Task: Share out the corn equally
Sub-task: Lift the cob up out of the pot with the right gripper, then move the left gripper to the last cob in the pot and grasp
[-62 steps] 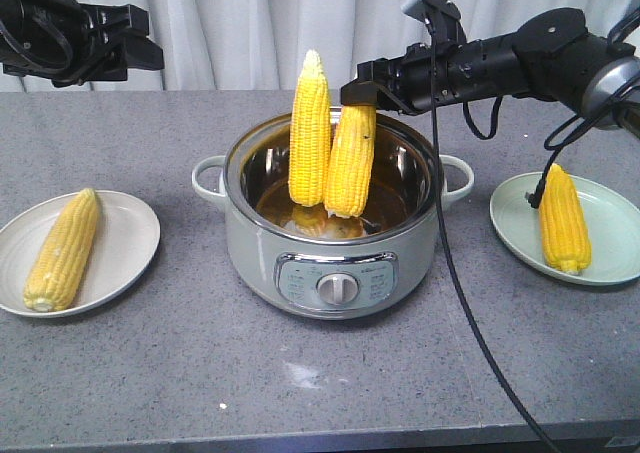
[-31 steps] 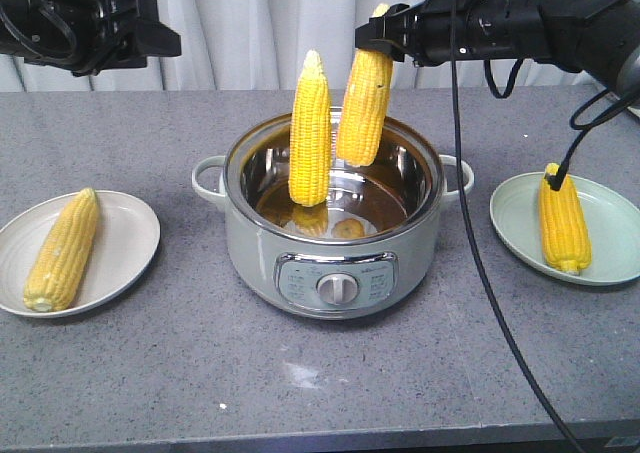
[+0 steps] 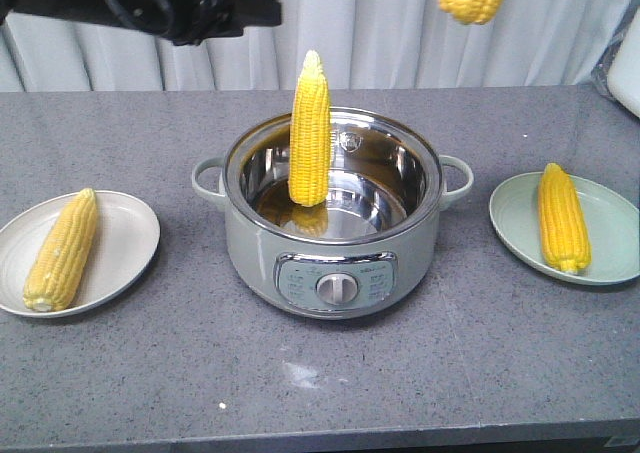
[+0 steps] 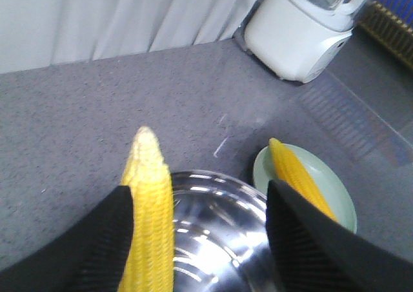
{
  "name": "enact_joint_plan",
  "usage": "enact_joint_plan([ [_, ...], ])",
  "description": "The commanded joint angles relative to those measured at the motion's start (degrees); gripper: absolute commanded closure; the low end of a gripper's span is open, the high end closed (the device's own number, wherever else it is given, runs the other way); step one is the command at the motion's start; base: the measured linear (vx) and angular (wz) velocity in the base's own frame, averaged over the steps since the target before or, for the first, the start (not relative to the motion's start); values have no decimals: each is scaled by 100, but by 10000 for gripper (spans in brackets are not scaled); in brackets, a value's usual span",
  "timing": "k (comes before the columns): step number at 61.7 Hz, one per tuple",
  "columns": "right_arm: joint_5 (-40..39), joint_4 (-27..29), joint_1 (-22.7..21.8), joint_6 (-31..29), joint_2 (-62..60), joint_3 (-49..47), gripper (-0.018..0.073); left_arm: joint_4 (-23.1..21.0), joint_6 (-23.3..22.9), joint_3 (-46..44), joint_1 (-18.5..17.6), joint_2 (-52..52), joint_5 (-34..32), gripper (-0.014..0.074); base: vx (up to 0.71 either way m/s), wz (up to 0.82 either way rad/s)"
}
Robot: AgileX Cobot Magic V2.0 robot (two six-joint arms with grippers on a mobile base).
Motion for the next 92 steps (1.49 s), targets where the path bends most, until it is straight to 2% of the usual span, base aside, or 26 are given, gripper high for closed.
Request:
enact_joint_plan([
  [1, -10, 210, -227, 31, -282, -151, 566, -313, -243, -769, -101, 24, -70, 85, 0, 0],
  [9, 195, 195, -436, 231, -277, -148, 566, -308, -541, -1423, -151, 506, 32, -5, 0, 0],
  [15, 276, 181, -457, 246, -277, -148, 564, -287, -537, -1603, -208, 771, 47, -38, 0, 0],
  [29, 352, 186, -498, 253, -277, -148, 562, -66, -520, -1602, -262, 1080, -267, -34, 0, 0],
  [45, 382, 130, -498, 253, -277, -148, 561, 130, -525, -1602, -270, 1302, -317, -31, 0, 0],
  [68, 396, 38, -498, 253, -277, -148, 554, 6, -525, -1602, -275, 1520, -325, -28, 0, 0],
  [92, 389, 38, -498, 253, -277, -148, 552, -382, -363, -1602, -282, 1669, -476, -11, 0, 0],
])
